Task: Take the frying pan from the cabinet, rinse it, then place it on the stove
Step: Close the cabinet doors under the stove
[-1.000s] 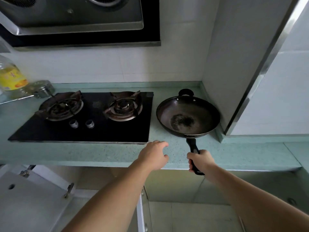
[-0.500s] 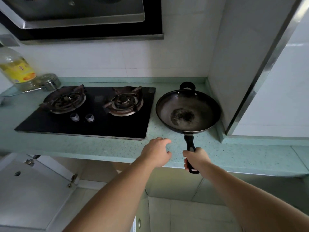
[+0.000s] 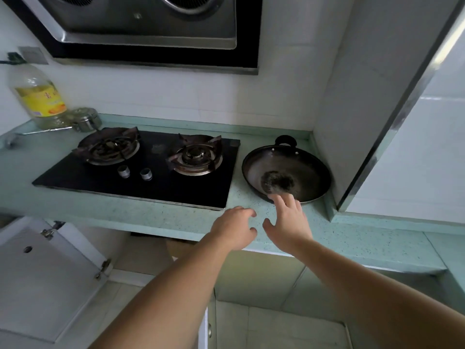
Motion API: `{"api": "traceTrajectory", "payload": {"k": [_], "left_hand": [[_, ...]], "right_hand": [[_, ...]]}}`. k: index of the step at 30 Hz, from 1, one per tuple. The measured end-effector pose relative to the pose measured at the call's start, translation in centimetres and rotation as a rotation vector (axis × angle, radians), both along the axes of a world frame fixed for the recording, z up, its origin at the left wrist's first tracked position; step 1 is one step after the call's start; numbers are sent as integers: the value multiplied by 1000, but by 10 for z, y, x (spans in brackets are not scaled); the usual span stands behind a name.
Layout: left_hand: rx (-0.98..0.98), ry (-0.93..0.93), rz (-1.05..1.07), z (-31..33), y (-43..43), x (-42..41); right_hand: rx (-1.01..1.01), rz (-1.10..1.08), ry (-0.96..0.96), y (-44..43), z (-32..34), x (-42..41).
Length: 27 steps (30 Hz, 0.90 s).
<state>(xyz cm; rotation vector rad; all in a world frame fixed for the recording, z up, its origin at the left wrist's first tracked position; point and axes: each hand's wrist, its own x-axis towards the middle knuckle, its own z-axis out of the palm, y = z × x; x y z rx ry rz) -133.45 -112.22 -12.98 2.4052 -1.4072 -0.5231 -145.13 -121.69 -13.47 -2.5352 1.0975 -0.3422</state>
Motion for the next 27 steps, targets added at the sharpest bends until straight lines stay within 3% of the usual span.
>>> {"api": "traceTrajectory", "payload": {"k": [6, 14, 19, 27], "left_hand": [[-46, -11, 182, 19, 61, 36], [6, 59, 509, 3, 130, 54], [77, 131, 702, -28, 143, 26], [302, 287, 840, -100, 158, -40]], "right_hand": [[-10, 292, 43, 46, 24, 48], [33, 654, 106, 77, 1, 105], [54, 920, 125, 70, -32, 112], [10, 1308, 414, 97, -92, 85]]}}
